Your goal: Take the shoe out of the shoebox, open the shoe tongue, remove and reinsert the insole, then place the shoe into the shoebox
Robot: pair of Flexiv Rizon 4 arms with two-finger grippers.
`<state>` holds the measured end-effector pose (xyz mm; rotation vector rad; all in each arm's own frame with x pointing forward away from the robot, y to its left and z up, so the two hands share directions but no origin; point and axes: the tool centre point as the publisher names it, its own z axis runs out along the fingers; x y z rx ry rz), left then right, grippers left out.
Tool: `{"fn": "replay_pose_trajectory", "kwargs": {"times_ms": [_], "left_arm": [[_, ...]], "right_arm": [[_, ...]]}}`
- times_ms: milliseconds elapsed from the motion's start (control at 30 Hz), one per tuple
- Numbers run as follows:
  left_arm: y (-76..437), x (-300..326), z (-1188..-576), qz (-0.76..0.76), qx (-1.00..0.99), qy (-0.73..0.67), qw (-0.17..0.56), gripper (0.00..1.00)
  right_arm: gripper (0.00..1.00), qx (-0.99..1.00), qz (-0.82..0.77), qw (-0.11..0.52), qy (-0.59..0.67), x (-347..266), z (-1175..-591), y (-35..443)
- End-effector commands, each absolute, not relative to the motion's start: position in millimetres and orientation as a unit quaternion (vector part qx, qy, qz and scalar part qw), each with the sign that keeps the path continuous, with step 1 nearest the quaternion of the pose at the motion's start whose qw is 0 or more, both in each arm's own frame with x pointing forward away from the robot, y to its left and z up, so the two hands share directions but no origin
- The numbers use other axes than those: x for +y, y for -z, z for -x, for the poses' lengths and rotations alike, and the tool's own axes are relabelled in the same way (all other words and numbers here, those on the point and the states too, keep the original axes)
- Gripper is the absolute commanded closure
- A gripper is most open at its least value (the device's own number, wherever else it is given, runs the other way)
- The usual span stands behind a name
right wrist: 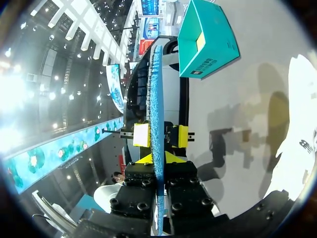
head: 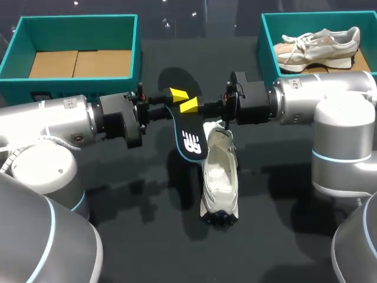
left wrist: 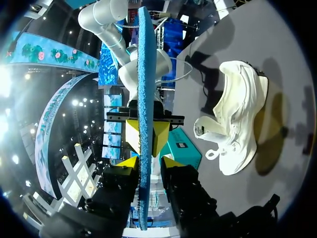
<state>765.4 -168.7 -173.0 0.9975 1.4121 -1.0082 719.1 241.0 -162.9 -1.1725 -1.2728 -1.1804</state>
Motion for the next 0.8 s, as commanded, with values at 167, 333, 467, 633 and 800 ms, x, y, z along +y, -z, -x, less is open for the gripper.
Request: {"fn": "replay_pose_trajectory", "kwargs": {"times_ms": [167,333,467,633,800], "left_arm": [[174.3,-173.4,-768.8,-0.421,0.594,0.422,0.54,0.79],[174.5,-174.1,-768.9,-0.422,0.594,0.422,0.539,0.8],[174.5,-175.5,-768.0,-0.425,0.592,0.423,0.539,0.84],[175.0,-176.8,-766.9,-0.429,0.59,0.423,0.538,0.97],[175.9,-176.9,-765.0,-0.432,0.588,0.423,0.538,1.0]], "right_arm": [[1.0,-0.526,0.486,0.501,0.486,241.4,-719.5,164.7],[1.0,-0.525,0.487,0.502,0.485,240.7,-719.2,165.3],[1.0,-0.523,0.488,0.502,0.485,240.0,-719.2,166.0],[1.0,-0.522,0.489,0.503,0.485,239.5,-719.2,166.6],[1.0,-0.519,0.489,0.505,0.487,238.7,-719.9,167.6]]}}
